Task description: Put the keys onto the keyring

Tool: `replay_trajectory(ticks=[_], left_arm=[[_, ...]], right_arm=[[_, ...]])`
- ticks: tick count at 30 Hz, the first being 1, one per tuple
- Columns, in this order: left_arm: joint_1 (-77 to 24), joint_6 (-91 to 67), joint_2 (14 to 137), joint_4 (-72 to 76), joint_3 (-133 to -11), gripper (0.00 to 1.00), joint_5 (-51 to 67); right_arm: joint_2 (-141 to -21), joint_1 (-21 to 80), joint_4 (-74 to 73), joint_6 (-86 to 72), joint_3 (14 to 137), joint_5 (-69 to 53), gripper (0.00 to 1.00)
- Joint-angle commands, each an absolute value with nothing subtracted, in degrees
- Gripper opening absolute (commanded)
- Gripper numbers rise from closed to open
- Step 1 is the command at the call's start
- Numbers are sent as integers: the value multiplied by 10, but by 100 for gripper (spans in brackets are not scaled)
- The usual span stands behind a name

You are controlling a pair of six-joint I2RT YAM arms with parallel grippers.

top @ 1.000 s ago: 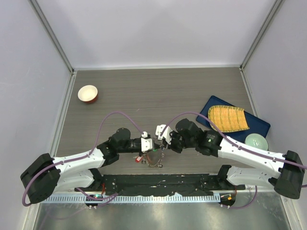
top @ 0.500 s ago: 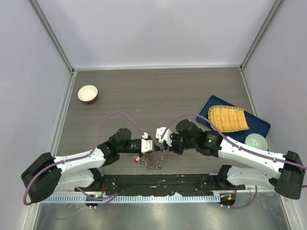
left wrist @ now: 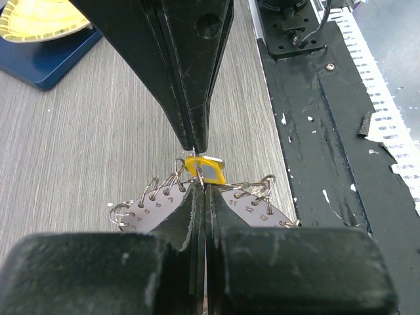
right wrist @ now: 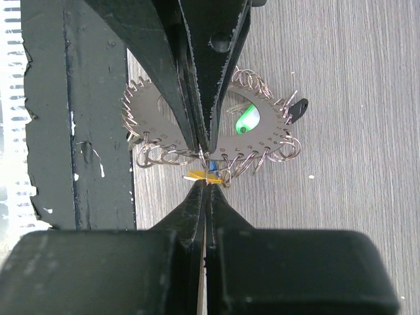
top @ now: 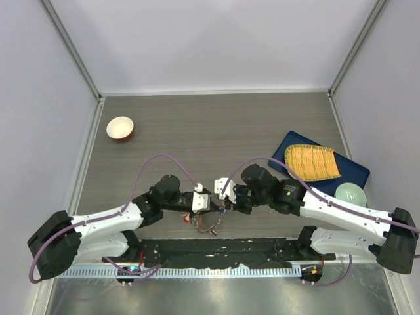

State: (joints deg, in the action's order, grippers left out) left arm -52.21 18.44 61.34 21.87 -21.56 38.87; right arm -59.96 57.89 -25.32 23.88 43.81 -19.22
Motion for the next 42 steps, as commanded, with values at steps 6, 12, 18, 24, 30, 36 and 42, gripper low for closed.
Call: replay_trajectory(ticks=[6, 12, 18, 24, 30, 36, 42], left_arm=[[-545, 175, 593, 284, -254, 0, 359], [-559, 178, 601, 285, -260, 0, 354], [-564, 180, 607, 293, -261, 0, 367], [-564, 178, 612, 307, -261, 0, 381], [-564, 168, 618, 322, -262, 0, 367], [-565, 156, 615, 338, -258, 0, 352], [-564, 155, 606, 334, -248, 0, 337]], right_arm=[[-613, 583, -204, 207, 470, -165, 1], [-620, 583, -188, 201, 471, -164, 1], [-623, 583, -174, 219, 466, -185, 1], [-619, 582, -159, 229, 459, -210, 1], [-613, 585, -146, 236, 453, -215, 1], [-623, 596, -147, 236, 454, -199, 1], [-605, 596, -169, 233, 457, -162, 1]])
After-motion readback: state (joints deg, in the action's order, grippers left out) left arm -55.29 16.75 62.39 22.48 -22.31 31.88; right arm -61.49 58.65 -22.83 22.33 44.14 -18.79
